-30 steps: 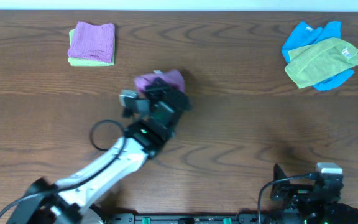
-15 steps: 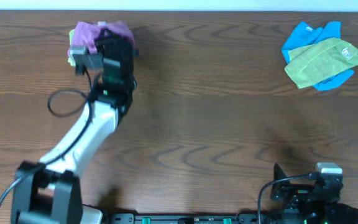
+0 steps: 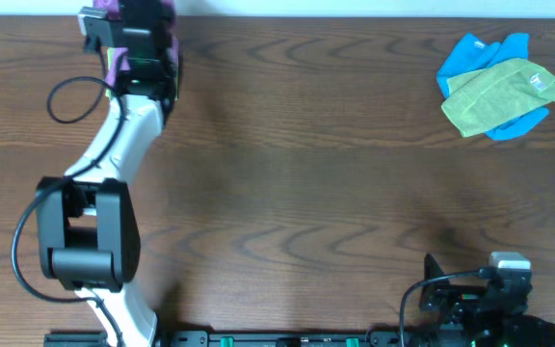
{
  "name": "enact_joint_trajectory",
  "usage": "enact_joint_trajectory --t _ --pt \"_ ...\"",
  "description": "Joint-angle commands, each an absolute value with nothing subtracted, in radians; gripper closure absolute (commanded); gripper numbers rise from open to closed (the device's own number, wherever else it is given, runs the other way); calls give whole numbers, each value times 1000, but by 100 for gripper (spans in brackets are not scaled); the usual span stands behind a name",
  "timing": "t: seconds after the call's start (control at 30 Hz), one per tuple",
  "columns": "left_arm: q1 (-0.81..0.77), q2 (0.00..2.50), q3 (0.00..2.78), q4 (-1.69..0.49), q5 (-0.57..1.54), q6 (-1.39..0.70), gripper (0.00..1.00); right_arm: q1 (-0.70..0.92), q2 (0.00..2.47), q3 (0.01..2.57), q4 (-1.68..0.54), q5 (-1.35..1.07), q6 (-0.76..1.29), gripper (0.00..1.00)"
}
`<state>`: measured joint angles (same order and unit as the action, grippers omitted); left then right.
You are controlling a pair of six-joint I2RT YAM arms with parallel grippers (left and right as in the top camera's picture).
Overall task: Fold the cloth
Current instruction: 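Grasp and lift the purple square with the left gripper, then lower the purple square onto the green cloth at top-left with left gripper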
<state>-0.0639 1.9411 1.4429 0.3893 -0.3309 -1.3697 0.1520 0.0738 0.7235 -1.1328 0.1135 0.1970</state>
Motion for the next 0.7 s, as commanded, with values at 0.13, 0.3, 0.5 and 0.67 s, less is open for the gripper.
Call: enact_joint_trajectory --t 0.13,0.3,0.5,0.67 --pt "3 1958 1474 344 -103 -1146 94 143 70 722 -1134 124 186 1" --pt "10 1983 1474 347 -76 -1110 94 143 70 721 -1134 124 186 1" --pt "26 2051 1474 381 -79 -1122 94 143 70 722 -1134 124 186 1" --pt "46 2088 1474 448 -76 -1122 94 143 70 722 -1134 124 186 1"
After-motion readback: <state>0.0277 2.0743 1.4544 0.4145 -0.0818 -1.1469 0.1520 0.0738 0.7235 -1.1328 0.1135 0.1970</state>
